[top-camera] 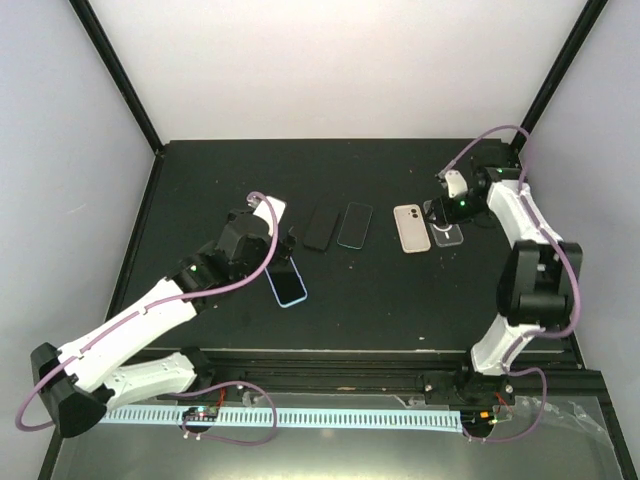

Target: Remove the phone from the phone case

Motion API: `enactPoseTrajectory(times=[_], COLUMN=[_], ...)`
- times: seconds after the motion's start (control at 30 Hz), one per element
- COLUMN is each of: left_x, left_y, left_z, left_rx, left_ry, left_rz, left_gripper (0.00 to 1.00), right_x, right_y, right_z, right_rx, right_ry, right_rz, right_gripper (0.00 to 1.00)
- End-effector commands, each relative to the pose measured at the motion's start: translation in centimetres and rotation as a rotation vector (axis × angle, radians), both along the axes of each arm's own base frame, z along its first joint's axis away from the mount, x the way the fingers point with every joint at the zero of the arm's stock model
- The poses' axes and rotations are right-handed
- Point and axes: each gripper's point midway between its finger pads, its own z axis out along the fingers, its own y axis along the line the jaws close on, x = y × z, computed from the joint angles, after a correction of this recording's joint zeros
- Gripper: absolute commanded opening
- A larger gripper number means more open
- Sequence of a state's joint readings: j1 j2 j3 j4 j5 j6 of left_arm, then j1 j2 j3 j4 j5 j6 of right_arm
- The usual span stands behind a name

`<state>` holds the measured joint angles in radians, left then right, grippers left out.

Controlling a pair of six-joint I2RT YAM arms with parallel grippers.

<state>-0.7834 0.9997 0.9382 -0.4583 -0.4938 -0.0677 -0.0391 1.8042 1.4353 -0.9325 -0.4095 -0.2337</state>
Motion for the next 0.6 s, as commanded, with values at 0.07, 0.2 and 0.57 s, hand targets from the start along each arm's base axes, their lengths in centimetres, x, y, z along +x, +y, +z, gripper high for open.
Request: enactPoseTrajectory(times=[0.07,0.2,0.57], left_x=[1.4,1.3,-3.0], left_y=[0.9,0.0,0.3], left_z=[-2.6,-5.1,-16.7], left_rx=[-0.021,-0.035,-0.099], left_ry=[0.134,0.277,0.659], left_rz=[0.132,0.172,0.327], left_gripper=[0.99,0.99,0.99], right_x=[-3.8,-6.8,-11.5], right_y=[1.7,2.8,5.8], right_z=[8.1,10.6,9.3], right_rx=[0.065,0.122,0.314], right_ry=[-0.229,-0.321,-0.378], right_rz=[0.059,0.095,0.186], right_gripper=[0.50,0.55,0.67])
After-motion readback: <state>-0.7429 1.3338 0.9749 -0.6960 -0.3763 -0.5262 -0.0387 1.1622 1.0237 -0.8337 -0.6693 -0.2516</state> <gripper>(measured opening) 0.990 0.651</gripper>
